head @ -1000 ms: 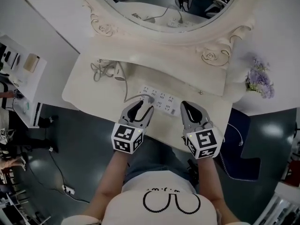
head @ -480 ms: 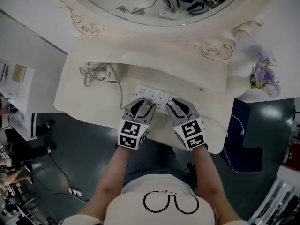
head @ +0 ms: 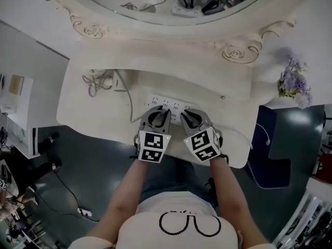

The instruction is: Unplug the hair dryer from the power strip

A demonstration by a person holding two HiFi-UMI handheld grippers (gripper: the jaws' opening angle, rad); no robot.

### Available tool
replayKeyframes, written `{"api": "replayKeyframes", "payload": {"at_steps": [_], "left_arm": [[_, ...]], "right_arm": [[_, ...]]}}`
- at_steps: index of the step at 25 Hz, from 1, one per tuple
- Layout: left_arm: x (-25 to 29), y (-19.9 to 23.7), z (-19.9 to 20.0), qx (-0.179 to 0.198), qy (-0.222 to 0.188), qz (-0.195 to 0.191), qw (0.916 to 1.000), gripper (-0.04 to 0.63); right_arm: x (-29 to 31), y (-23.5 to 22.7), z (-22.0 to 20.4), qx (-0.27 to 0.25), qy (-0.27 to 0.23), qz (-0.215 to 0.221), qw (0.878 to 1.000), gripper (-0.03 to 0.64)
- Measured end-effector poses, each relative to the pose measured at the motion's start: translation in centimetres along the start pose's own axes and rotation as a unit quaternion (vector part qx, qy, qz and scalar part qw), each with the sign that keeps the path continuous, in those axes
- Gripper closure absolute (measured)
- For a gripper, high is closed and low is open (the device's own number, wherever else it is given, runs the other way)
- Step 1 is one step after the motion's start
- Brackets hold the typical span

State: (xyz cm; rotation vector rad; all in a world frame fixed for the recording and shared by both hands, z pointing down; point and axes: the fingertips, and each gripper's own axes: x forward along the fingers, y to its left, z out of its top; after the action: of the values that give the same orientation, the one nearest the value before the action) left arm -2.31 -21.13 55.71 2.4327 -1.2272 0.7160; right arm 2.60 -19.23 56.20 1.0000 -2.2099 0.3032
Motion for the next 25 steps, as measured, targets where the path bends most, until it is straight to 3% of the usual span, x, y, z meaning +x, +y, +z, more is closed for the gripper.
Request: {"api": "replayKeyframes", "payload": {"at_steps": [4, 8, 13, 15, 18, 21, 23, 25], "left_arm": [[0.0, 0.3, -0.1, -0.004, 0.005, 0.010, 0.9999, 0.509], [0.0, 0.0, 0.5, -0.069, 0.002, -0.009, 0.9976, 0.517], [-0.3, 0.5, 0.8, -0.135, -0.001, -0.006, 0.9908, 0.520], [-0.3, 0.5, 0.8, -0.116, 0.005, 0.000, 0.9932, 0.523], [-0.4, 0.2, 0.6, -0.022, 0.019, 0.021, 0.9993, 0.536], [-0.5, -0.3, 0.3, 0.058, 0.028, 0.029, 0.9975, 0.541], [-0.6, -0.4, 0.3, 0.052, 0.027, 0.023, 0.9980, 0.541], [-0.8, -0.1, 0.6, -0.023, 0.016, 0.008, 0.9996, 0.543]], "right_arm": [[0.1, -0.1, 0.0, 0.015, 0.007, 0.004, 1.000, 0.569], [0.0, -0.2, -0.1, 0.018, 0.011, -0.002, 1.000, 0.571], [0.0, -0.1, 0.0, 0.014, 0.008, -0.015, 1.000, 0.572], [0.0, -0.1, 0.0, 0.013, 0.008, -0.020, 1.000, 0.574], [0.1, -0.1, 0.0, 0.015, 0.008, -0.018, 1.000, 0.575], [0.1, -0.1, -0.1, 0.019, 0.012, -0.015, 1.000, 0.577], [0.0, 0.0, 0.0, 0.018, 0.011, -0.015, 1.000, 0.577], [0.1, 0.0, 0.0, 0.015, 0.009, -0.014, 1.000, 0.578]]}}
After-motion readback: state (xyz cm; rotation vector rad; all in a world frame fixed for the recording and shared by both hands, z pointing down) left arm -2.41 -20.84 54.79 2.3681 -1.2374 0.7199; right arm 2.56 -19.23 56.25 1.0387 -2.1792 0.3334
